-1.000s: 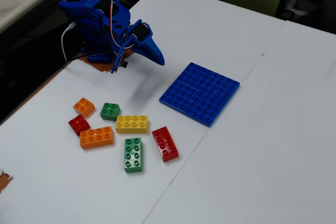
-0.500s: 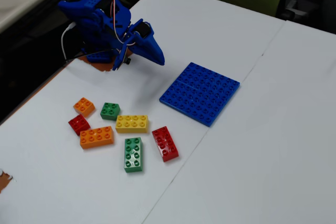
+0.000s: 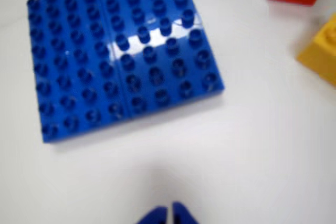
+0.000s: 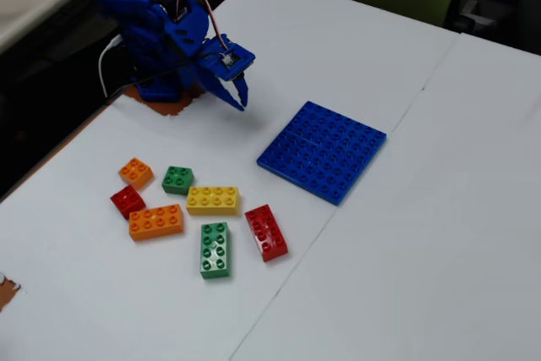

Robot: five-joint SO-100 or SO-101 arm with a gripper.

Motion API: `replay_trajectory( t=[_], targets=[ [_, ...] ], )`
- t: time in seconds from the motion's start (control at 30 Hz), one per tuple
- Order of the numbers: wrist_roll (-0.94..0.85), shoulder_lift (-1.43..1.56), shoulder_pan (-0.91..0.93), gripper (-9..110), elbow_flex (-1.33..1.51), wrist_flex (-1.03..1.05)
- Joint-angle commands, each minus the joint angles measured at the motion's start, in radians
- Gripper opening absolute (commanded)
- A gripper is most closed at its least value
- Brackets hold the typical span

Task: Pick up the 2x4 green block and go up the 8x8 blue block.

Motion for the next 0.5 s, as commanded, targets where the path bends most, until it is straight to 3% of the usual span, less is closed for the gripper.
replay_trajectory(
  t=[0.0, 0.13, 0.47],
  targets=[
    [-0.149, -0.365, 0.058, 0, -0.456, 0.193],
    [-0.137, -0.663, 0.144, 0, -0.762, 0.221],
    [-0.183, -1.226, 0.383, 0, -1.204, 0.258]
  ],
)
